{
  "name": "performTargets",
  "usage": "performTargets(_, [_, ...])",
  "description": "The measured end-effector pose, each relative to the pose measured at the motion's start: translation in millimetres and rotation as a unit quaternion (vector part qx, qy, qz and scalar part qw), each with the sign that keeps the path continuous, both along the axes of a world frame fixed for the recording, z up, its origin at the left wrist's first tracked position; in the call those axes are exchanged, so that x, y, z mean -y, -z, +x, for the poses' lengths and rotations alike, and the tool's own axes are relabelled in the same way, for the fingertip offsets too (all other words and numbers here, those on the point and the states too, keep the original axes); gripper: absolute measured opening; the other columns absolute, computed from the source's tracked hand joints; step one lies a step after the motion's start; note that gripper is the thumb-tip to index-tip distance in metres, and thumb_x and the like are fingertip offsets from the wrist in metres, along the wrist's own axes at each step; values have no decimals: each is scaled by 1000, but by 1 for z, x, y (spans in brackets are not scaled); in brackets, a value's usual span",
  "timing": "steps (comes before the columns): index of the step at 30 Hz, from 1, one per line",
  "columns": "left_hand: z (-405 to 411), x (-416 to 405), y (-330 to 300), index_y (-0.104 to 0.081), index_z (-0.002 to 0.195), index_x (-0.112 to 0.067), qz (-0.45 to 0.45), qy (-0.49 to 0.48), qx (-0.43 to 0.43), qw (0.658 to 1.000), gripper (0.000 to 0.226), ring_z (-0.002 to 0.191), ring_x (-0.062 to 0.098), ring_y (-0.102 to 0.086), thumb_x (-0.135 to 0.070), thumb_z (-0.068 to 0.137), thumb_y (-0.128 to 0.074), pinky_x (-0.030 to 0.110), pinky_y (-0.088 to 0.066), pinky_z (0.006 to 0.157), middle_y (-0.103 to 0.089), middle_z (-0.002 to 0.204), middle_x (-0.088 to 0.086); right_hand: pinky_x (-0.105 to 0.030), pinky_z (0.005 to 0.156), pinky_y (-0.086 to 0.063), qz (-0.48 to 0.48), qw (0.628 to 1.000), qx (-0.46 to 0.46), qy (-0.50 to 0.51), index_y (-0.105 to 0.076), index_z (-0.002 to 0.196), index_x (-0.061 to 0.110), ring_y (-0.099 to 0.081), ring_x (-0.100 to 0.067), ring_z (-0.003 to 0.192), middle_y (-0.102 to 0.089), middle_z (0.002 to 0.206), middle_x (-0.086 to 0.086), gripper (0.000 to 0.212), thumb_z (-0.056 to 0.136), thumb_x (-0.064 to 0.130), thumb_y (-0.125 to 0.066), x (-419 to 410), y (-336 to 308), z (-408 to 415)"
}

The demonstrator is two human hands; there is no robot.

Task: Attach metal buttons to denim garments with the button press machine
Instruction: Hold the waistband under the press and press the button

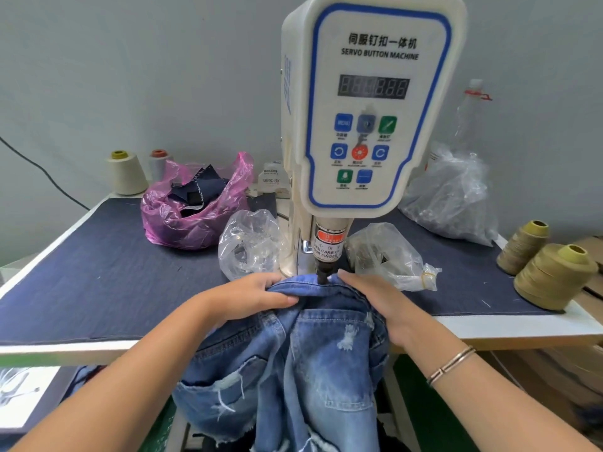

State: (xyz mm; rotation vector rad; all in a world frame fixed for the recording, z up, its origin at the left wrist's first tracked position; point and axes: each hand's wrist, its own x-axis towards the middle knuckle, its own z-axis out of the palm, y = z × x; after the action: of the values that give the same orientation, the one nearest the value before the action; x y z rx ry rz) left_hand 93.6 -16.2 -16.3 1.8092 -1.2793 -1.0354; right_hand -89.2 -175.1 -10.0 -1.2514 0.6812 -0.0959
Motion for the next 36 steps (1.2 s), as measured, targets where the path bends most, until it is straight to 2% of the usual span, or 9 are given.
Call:
performTargets(5, [3,7,-3,-66,108,-27,11,-24,-53,998,17,95,1,-66,-19,94,-60,12,-46,80,-72,102,-14,-30,75,-52,-65,998,-3,-10,-78,89,13,-71,-22,87,-73,99,-13,27,91,34,-60,14,-4,10])
performTargets(10, [7,11,-4,-70,107,-38,30,-58,-99,993,19,103,4,-66,-28,91,-64,22,-47,89,-71,110,-14,-27,72,-56,-50,998,18,-39,-67,111,10,-70,-21,92,-72,106,-12,29,88,27,-64,26,0,12])
performTargets(13, [11,13,-7,-66,115,-31,56,-71,-134,987,51,104,16,-68,-44,67,-80,35,-52,93,-72,111,-5,-30,82,-55,-40,994,49,-93,-57,124,14,-66,-25,103,-67,118,-13,51,76,16,-74,35,4,4])
performTargets(15, [14,12,-9,-64,116,-21,97,-44,-157,982,58,103,24,-69,-36,63,-84,36,-56,86,-72,111,5,-32,83,-55,-36,990,70,-115,-55,126,14,-64,-27,106,-65,122,-13,58,73,5,-76,40,7,-1])
performTargets(18, [14,13,-9,-61,119,-16,119,-44,-112,986,55,101,25,-69,-26,68,-81,38,-56,86,-72,112,7,-32,81,-55,-42,990,106,-78,-55,126,13,-65,-27,104,-66,119,-13,60,70,1,-74,42,16,-4])
performTargets(22, [10,18,-7,-60,118,-30,95,-66,-35,993,37,108,13,-62,-21,84,-70,34,-48,97,-66,119,-5,-31,73,-55,-37,990,138,-8,-56,121,16,-67,-24,95,-68,112,-11,52,72,4,-72,39,26,-3])
performTargets(26, [6,21,-3,-41,144,-21,78,-83,-18,993,75,132,19,-44,-32,75,-68,42,-29,115,-47,144,-3,-27,67,-55,-48,987,150,37,-58,116,20,-69,-19,88,-69,108,-7,39,82,2,-64,36,29,-2])
performTargets(32, [6,20,6,-42,142,-18,41,-105,-82,990,87,136,21,-39,-41,63,-68,42,-25,116,-43,148,1,-29,69,-56,-12,981,182,70,-58,113,21,-68,-19,87,-70,103,-4,36,83,1,-61,32,33,1])
performTargets(36, [5,17,4,-48,132,-29,12,-88,-116,989,74,129,18,-45,-33,61,-67,38,-28,114,-49,141,0,-31,69,-57,38,972,218,78,-58,112,20,-68,-21,87,-70,103,-6,41,73,8,-64,30,38,1])
